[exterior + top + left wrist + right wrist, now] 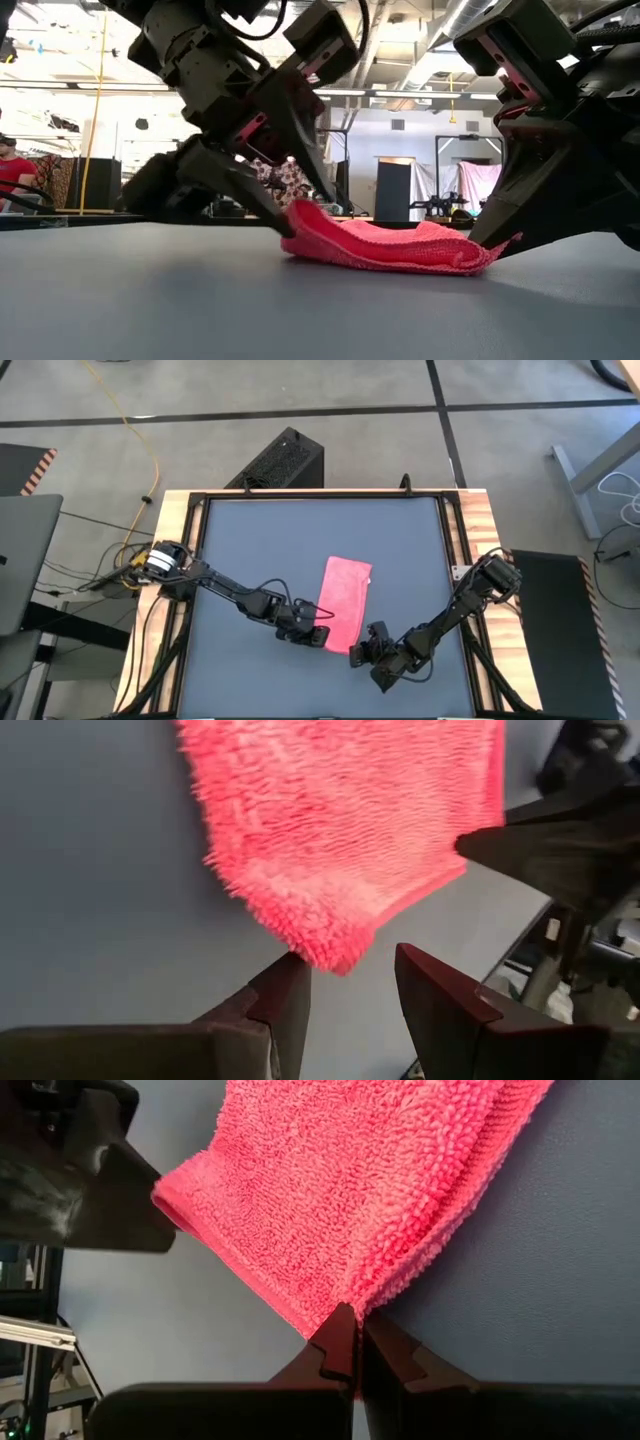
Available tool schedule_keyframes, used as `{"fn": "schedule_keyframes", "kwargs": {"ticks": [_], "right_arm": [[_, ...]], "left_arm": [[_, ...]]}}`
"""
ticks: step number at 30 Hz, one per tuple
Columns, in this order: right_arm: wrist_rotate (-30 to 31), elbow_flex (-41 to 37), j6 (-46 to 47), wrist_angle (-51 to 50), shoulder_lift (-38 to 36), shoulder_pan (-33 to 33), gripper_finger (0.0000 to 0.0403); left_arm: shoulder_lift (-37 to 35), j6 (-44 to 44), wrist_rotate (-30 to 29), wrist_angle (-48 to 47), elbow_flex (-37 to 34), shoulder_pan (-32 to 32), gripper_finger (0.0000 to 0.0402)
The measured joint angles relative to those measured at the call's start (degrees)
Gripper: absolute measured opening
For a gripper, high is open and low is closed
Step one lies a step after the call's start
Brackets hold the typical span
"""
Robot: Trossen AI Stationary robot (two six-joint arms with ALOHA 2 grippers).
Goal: Roll towel
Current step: Roll the pink microfiber towel
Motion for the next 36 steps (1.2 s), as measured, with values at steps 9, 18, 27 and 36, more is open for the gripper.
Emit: {"fn": "schedule_keyframes", "kwargs": {"ticks": [9, 18, 27, 36], "right_arm": [[0.0, 0.0, -0.2, 0.2, 0.0, 0.0, 0.003], [0.0, 0.0, -0.2, 0.3, 0.0, 0.0, 0.003], [0.0, 0.0, -0.2, 0.3, 0.0, 0.1, 0.003], [0.0, 0.0, -0.2, 0.3, 0.0, 0.3, 0.003]], "left_arm": [[0.0, 0.3, -0.2, -1.0, 0.0, 0.2, 0.0138], [0.0, 0.5, -0.3, 0.3, 0.0, 1.1, 0.0104], [0.0, 1.3, -1.4, 1.0, 0.0, 1.9, 0.0063], [0.0, 1.4, -1.5, -1.6, 0.0, 1.9, 0.004]]}}
